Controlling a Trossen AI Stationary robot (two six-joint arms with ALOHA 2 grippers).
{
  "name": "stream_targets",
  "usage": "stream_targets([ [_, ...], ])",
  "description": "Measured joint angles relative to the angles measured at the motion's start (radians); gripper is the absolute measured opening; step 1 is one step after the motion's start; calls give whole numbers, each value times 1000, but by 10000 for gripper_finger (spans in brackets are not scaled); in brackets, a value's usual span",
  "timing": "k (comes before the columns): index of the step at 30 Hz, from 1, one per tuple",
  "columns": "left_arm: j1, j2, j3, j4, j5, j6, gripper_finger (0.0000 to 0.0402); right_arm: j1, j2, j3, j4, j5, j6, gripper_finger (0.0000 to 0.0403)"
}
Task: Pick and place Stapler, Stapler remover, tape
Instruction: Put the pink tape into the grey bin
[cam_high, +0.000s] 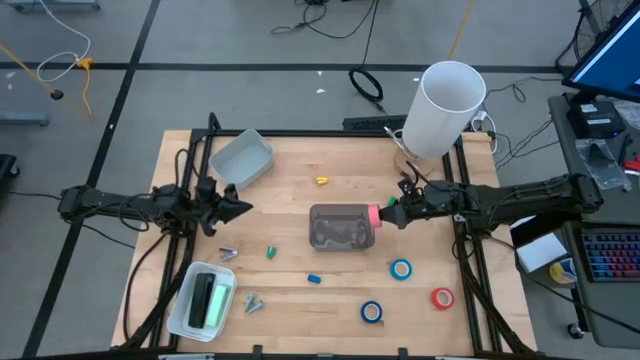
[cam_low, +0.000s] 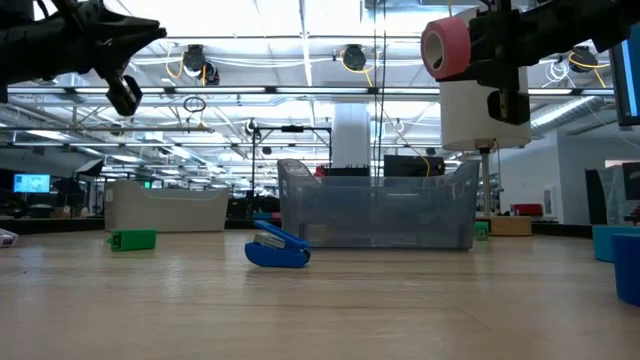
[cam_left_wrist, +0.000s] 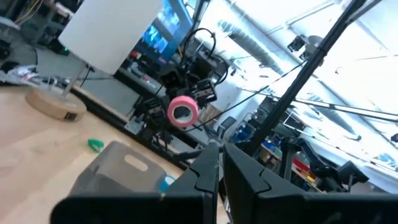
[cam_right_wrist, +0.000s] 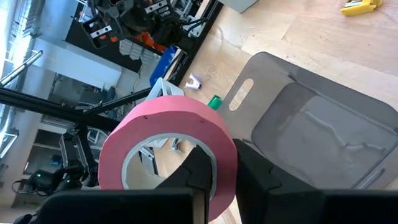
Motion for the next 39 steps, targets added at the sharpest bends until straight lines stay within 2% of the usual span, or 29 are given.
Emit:
stream_targets([
  [13, 0, 0, 0, 56, 3, 194, 24, 0, 0, 0, 0, 3, -11, 32],
  [23, 0, 0, 0, 54, -35, 153, 33, 0, 0, 0, 0, 4, -15, 32],
  [28, 0, 0, 0, 53, -56, 166, 84, 0, 0, 0, -6, 4, -15, 32],
  [34, 0, 0, 0, 39, -158, 162, 173, 0, 1, 0, -8, 34, -23, 34],
  [39, 0, 0, 0, 40, -168, 147, 220, -1, 1, 0, -8, 54, -37, 35],
])
